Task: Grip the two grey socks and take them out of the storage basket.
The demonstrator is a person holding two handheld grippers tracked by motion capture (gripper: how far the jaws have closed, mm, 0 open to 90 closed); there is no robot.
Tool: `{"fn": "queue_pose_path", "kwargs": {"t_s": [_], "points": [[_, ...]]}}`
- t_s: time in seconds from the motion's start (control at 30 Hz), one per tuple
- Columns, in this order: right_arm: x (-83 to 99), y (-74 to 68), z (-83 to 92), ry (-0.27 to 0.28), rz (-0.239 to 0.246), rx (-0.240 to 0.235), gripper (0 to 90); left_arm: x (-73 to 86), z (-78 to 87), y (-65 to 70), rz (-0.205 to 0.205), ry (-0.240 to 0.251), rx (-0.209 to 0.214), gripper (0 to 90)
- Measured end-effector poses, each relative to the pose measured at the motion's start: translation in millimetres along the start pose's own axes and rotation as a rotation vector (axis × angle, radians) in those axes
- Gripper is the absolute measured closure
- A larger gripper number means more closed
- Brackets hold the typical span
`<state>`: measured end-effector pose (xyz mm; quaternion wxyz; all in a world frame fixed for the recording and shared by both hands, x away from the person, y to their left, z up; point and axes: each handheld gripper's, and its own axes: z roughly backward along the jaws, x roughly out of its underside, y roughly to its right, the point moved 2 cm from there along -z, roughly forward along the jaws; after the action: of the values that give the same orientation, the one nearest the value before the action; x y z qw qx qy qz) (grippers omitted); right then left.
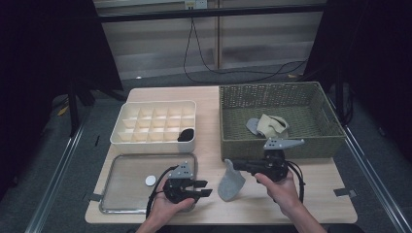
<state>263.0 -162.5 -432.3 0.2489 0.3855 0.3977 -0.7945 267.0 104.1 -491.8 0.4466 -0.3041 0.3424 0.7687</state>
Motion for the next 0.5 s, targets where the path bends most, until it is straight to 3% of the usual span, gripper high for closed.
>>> {"fn": "queue_pose_path", "kwargs": {"t_s": [0.1, 0.13, 0.2, 0.5], "points": [[1.1, 2.5, 1.2, 0.000, -0.001, 0.008, 90.0, -5.7, -3.9, 1.8, -0.009, 0.004, 0.003, 64.6], [2.9, 4.4, 2.1, -0.007, -0.005, 0.018, 90.0, -9.6, -8.8, 4.3, -0.016, 0.012, 0.022, 65.6], [5.3, 6.8, 2.9, -0.011, -0.013, 0.023, 90.0, -12.6, -15.7, 8.5, -0.033, -0.002, 0.045, 67.7], [12.7, 13.3, 8.4, -0.036, -0.011, 0.056, 90.0, -15.5, -47.3, 11.4, -0.050, -0.076, 0.061, 67.1]]}}
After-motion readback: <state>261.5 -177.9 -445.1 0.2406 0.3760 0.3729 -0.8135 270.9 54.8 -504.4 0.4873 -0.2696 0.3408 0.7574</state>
